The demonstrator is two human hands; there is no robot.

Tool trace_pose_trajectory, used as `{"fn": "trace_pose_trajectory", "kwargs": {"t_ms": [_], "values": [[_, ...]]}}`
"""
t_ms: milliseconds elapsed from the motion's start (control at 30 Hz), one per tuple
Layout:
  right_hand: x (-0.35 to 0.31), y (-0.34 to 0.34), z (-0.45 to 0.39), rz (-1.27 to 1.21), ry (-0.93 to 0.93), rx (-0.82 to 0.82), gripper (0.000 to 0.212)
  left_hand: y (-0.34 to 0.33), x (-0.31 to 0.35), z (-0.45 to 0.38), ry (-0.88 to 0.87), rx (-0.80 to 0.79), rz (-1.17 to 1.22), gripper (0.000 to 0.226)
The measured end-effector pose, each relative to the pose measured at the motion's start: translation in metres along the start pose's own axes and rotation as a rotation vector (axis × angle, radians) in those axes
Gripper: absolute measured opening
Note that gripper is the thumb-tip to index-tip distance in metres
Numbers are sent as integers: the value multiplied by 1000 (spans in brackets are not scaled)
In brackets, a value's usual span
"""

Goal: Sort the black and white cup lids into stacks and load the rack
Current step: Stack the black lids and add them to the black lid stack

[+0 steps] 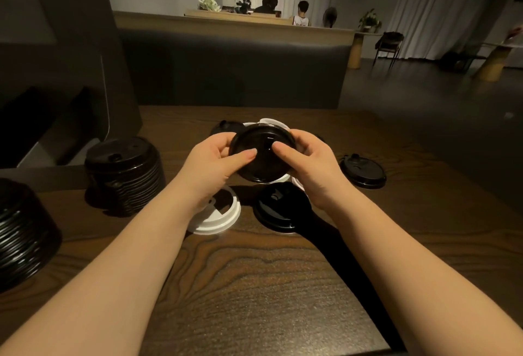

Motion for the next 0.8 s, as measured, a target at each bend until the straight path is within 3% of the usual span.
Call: {"fn": "trace_pose_trajectory", "kwargs": {"t_ms": [333,500,600,667,800], "values": [[1,4,0,-162,-49,37,10,-17,1,6,54,-122,129,24],[10,-12,1,-345,-155,-63,37,-3,-1,2,35,22,157,21],[12,-8,1,-247,-134,-53,24,4,-5,0,41,49,152,20],[6,-3,2,-79,-44,-48,27,4,-7,0,52,35,136,23],[-9,-4,2,122,123,-87,30,15,9,1,-117,106,-188,53]]}}
Point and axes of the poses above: each hand's wrist, its own z-axis away from the middle knuckle, its own y-axis out of the back of the hand, x = y × z, the point moved 9 cm from there along -z, towards the middle knuckle, and after that the axes turned 3 degrees about y, right-handed, at the moved point
